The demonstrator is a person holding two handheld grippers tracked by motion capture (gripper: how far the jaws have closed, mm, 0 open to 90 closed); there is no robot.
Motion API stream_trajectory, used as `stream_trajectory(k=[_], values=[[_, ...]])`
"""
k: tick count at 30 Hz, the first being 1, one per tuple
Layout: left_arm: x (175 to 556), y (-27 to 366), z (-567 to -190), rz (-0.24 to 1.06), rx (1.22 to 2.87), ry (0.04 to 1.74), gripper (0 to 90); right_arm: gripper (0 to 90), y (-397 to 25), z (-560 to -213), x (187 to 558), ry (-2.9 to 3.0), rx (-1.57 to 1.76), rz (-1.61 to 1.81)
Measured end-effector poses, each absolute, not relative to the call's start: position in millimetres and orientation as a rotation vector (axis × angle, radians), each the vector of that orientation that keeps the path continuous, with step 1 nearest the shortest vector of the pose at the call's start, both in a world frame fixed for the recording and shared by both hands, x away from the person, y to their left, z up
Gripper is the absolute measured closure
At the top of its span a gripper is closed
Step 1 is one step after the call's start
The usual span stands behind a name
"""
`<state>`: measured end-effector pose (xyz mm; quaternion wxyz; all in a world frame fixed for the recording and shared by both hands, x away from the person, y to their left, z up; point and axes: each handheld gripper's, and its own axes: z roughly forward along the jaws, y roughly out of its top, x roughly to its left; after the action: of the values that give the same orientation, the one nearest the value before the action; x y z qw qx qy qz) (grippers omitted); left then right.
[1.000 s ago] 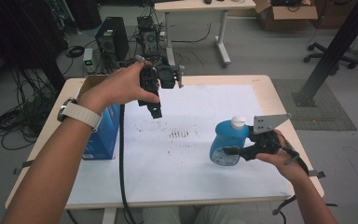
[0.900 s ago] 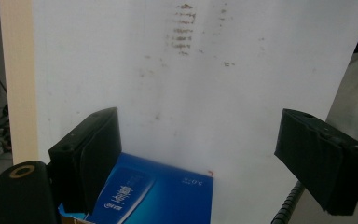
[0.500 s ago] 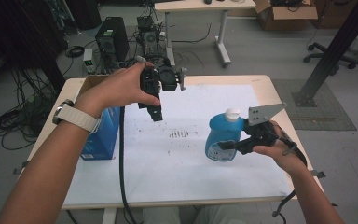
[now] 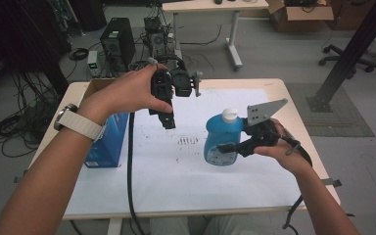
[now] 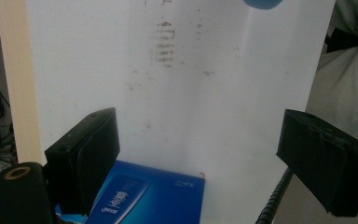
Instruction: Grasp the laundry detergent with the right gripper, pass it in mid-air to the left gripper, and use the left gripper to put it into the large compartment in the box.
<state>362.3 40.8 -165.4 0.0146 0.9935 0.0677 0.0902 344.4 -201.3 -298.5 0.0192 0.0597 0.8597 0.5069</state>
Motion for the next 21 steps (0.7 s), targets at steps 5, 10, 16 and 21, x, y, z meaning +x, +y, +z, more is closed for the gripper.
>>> stream_trajectory(k=[5, 10, 16, 21], values=[[360, 39, -165, 0.273, 3.090, 0.197, 13.2, 44.2, -195, -298, 347, 2.672, 0.171, 1.573], [356, 35, -164, 0.269, 3.095, 0.168, 13.3, 44.2, -187, -296, 350, 2.677, 0.151, 1.561], [352, 28, -163, 0.241, 3.091, 0.134, 13.3, 44.2, -175, -295, 352, 2.682, 0.116, 1.549], [349, 25, -161, 0.211, 3.075, 0.111, 13.3, 44.2, -165, -294, 354, 2.686, 0.093, 1.559]])
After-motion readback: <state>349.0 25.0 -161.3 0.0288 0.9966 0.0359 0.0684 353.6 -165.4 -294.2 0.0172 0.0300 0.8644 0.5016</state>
